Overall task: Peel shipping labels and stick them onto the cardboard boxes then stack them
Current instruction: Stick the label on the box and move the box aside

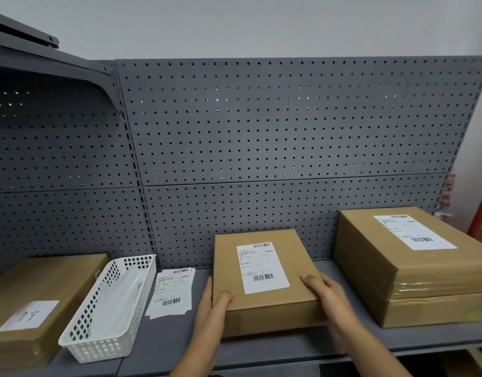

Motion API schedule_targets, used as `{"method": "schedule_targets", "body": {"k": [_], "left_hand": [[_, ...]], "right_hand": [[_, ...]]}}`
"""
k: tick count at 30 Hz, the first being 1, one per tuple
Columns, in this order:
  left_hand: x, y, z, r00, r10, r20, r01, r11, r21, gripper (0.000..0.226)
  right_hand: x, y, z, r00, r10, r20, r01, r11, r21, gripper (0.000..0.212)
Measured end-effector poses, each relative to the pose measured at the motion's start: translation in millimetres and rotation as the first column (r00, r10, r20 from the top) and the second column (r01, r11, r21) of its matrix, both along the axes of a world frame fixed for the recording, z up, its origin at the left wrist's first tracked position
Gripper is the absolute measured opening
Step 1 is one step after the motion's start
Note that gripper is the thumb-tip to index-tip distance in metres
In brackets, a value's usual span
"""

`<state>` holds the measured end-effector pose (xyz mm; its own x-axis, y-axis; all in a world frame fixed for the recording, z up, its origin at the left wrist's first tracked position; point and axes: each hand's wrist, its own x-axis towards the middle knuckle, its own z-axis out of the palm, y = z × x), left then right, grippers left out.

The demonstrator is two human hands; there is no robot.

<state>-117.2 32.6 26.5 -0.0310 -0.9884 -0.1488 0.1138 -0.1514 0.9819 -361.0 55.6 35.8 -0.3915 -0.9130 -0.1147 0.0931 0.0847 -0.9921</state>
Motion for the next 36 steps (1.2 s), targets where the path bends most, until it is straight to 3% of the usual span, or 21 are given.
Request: {"method": "schedule_targets", "body": {"k": [3, 7, 12, 19, 22, 25, 32, 36], "left_hand": [[-2.0, -4.9, 13.1, 0.999, -0.005, 0.037, 0.007, 0.998, -0.055, 0.050], [-7.7, -7.4, 37.6, 0.999, -0.023, 0.026, 0.025, 0.996, -0.088, 0.074], [-26.1, -2.8, 71.0, 1.000, -0.027, 0.006, 0.028, 0.987, -0.159, 0.033], [-69.3, 0.7, 104.8, 0.997, -0.070, -0.035, 0.060, 0.972, -0.226, 0.036], [-95.7, 5.3, 113.6, 0.994, -0.082, -0.070, 0.065, 0.972, -0.225, 0.049], [-124.9, 8.8, 117.9, 0.991, -0.114, -0.067, 0.095, 0.966, -0.240, 0.038], [-194.9, 16.8, 124.8, 0.973, -0.229, -0.027, 0.219, 0.954, -0.207, 0.078], [-229.8, 19.6, 126.3, 0.966, -0.259, -0.013, 0.252, 0.948, -0.193, 0.088]], "right_hand": [[-2.0, 2.9, 19.3, 1.000, -0.001, 0.004, 0.001, 1.000, -0.021, 0.021], [-8.9, 7.1, 47.1, 1.000, -0.020, -0.010, 0.020, 0.998, -0.060, 0.020], [-26.5, 10.3, 85.6, 0.996, -0.054, -0.078, 0.046, 0.994, -0.098, 0.020], [-70.9, 15.5, 144.0, 0.980, -0.117, -0.161, 0.098, 0.988, -0.123, 0.026], [-97.9, 18.5, 160.9, 0.976, -0.113, -0.188, 0.091, 0.988, -0.121, 0.024], [-125.9, 23.5, 170.4, 0.966, -0.130, -0.222, 0.110, 0.989, -0.100, 0.024], [-200.0, 45.3, 173.0, 0.969, -0.131, -0.211, 0.124, 0.991, -0.045, 0.031], [-239.6, 49.4, 166.4, 0.974, -0.143, -0.178, 0.138, 0.990, -0.037, 0.031]]}}
